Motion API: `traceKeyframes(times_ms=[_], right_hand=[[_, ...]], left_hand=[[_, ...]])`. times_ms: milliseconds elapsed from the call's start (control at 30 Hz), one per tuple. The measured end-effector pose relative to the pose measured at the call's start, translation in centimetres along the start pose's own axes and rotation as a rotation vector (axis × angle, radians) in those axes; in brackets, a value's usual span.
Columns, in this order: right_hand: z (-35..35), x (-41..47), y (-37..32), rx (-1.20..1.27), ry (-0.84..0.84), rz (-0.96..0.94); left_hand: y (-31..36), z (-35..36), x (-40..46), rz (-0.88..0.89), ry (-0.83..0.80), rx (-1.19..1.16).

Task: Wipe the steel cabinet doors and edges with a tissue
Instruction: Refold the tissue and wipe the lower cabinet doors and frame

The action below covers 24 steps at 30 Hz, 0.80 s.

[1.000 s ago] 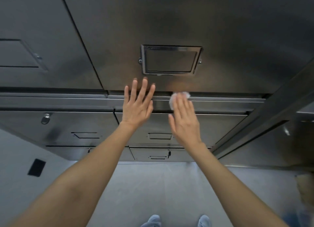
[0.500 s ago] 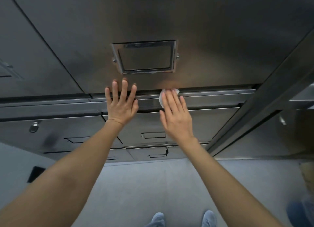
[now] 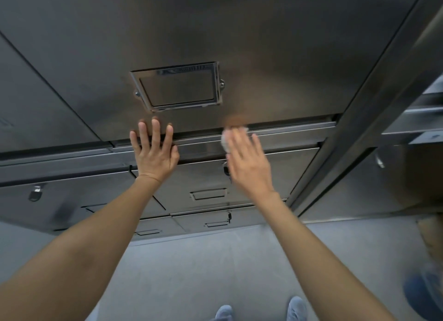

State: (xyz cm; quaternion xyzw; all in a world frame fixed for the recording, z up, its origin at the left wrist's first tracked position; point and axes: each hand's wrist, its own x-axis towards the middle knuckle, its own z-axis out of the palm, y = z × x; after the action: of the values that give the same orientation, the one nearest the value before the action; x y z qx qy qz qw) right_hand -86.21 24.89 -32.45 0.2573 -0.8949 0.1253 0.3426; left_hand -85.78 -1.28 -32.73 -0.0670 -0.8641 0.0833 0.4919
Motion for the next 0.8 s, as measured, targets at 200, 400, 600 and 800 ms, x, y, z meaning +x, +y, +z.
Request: traceKeyframes(times_ms=[200,400,600,800], right_hand=[[-1.8,-0.9,4.8,-0.059,0.067,0.462],[0.0,0.1,-0.6,-0.021,-0.078,-0.013],[-2.6,-2.6,9.8,-0.125,-0.003,0.382],[-1.0,-0.5,3.0,-0.031,-0.040,0.265]], left_hand=[[0.2,0.0,0.1,-0.011,-0.004,-0.006],[0.2,-0.1,0.2,-0.016,-0.019,-0.001],[0.3,-0.1,0.1,-0.014,-0.020,0.006],[0.3,-0.3,0.2,-0.014,-0.036,0.003]])
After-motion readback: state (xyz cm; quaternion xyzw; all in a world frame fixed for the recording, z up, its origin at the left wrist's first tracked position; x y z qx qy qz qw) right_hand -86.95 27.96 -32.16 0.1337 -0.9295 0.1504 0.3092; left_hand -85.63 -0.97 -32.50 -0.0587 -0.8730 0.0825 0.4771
